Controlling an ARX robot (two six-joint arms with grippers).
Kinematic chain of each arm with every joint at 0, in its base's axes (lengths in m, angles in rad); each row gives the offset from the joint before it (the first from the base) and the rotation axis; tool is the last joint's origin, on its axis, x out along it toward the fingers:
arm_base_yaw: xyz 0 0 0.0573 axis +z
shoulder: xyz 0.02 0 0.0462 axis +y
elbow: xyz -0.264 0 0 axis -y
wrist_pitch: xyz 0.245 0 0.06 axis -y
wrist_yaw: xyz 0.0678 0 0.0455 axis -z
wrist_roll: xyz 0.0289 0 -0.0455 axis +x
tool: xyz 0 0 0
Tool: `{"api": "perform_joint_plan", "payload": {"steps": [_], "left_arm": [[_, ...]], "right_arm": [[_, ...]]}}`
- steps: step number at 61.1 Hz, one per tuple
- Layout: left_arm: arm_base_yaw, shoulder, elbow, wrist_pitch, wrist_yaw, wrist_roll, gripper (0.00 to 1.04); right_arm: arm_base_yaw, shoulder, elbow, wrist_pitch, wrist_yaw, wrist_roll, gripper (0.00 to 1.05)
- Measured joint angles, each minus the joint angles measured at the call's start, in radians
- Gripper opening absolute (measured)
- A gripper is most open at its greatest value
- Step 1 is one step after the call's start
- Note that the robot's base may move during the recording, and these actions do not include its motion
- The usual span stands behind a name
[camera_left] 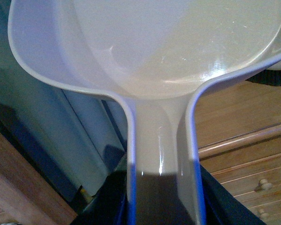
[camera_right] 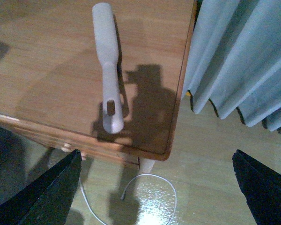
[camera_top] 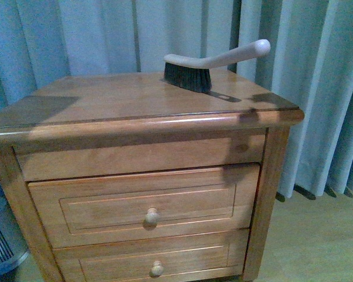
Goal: Clean up trash
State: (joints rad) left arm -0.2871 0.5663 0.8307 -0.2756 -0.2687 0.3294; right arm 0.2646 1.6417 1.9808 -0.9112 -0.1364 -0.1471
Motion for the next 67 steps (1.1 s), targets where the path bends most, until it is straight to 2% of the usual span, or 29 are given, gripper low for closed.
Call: {"api": "perform_joint_plan", "payload": {"steps": [7,14,25,42,67], "left_arm": [[0.0,0.0,0.0,0.0,0.0,0.0,0.26],[0.0,0.0,0.0,0.0,0.0,0.0,0.26],[0.0,0.0,0.0,0.0,0.0,0.0,0.26],[0.0,0.0,0.0,0.0,0.0,0.0,0.26],[0.0,0.0,0.0,0.0,0.0,0.0,0.26]], "right_arm": [[0.073,0.117,0.179,-0.071,0.093,-0.003,0.97],[0.126,0.229,0.303,-0.105,0.127,0.015,0.97],[0.151,0.345,0.339,-0.112,0.166,0.035,0.97],[0.151,0.463,0.408,-0.115,0.173,0.063,0.97],[0.153,0.578,0.466,-0.107,0.133,0.077,0.97]]}}
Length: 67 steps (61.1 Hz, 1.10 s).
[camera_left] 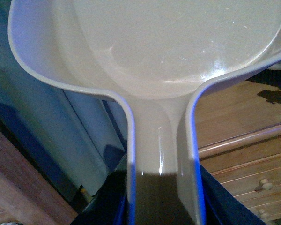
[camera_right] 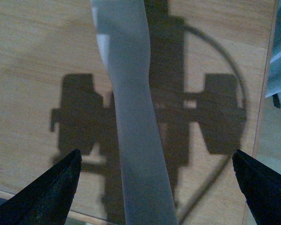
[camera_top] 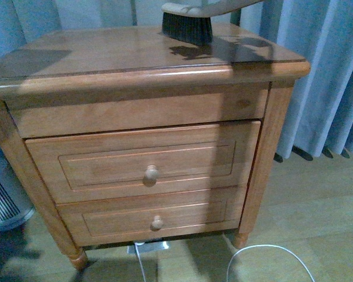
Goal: Clean up trash
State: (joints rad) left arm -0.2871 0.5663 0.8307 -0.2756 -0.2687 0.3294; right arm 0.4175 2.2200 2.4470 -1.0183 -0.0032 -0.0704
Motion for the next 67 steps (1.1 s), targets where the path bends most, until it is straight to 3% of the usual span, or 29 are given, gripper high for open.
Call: {"api": "perform_joint_plan", "payload": {"steps": [56,67], "left_arm": [[0.0,0.0,0.0,0.0,0.0,0.0,0.26],[0.0,0.0,0.0,0.0,0.0,0.0,0.26]], "right_arm": [[0.022,0.132,0.148,-0.031,-0.018,0.018,0.97],[0.017,0.133,0.151,-0.029,-0.016,0.023,0.73]]}}
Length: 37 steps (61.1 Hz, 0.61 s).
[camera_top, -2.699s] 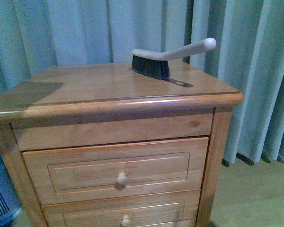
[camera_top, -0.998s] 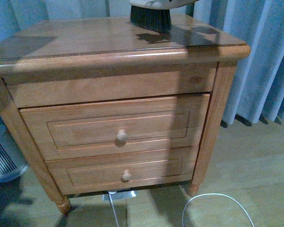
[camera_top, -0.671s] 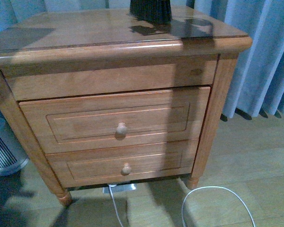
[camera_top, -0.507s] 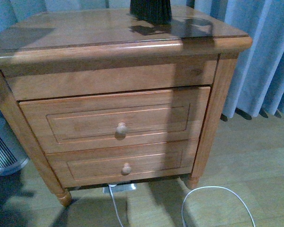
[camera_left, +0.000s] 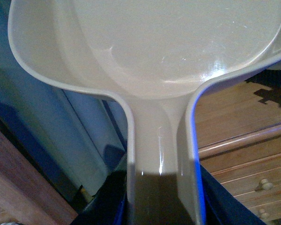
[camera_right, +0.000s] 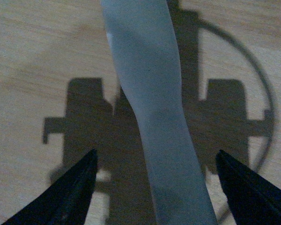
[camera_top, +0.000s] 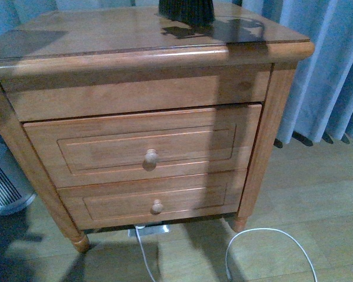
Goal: Clean up trash
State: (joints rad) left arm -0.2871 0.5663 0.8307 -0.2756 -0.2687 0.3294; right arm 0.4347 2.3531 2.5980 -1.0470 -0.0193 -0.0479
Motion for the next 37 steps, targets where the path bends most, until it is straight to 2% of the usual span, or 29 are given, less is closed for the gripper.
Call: {"api": "perform_joint_plan", "payload": {"steps": [21,37], "left_arm": [[0.0,0.0,0.0,0.0,0.0,0.0,0.26],[0.0,0.0,0.0,0.0,0.0,0.0,0.26]], "right_arm": [[-0.007,0.001,-0.016,0.014,0.001,0.0,0.23],[-0.008,-0.015,-0.097,0.074,-0.016,0.003,0.21]]}}
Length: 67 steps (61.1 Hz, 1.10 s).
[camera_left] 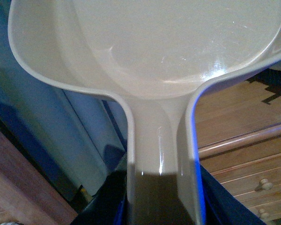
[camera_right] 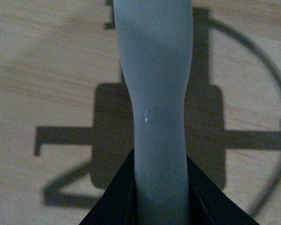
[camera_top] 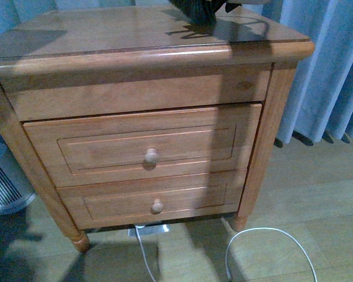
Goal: Clean up trash
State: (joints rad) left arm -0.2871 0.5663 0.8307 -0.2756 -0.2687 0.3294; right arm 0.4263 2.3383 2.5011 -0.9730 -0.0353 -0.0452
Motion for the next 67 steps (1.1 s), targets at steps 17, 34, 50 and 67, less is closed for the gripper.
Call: {"api": "perform_joint_plan", "payload": {"steps": [17,34,50,67], "left_arm": [[0.0,0.0,0.0,0.0,0.0,0.0,0.26],[0.0,0.0,0.0,0.0,0.0,0.0,0.26],[0.0,0.0,0.0,0.0,0.0,0.0,0.26],[0.0,0.0,0.0,0.0,0.0,0.0,0.26]], "right_arm": [[0.0,-0.108,-0.14,0.097,-0.011,-0.004,0.2],[0.002,-0.335,-0.312,0.184,-0.042,-0.043,0.2],[-0.014,-0.592,-0.552,0.32,-0.083,-0.064,0.2],[-0.082,-0.896,-0.892,0.534,-0.123,-0.09,0.2]]}}
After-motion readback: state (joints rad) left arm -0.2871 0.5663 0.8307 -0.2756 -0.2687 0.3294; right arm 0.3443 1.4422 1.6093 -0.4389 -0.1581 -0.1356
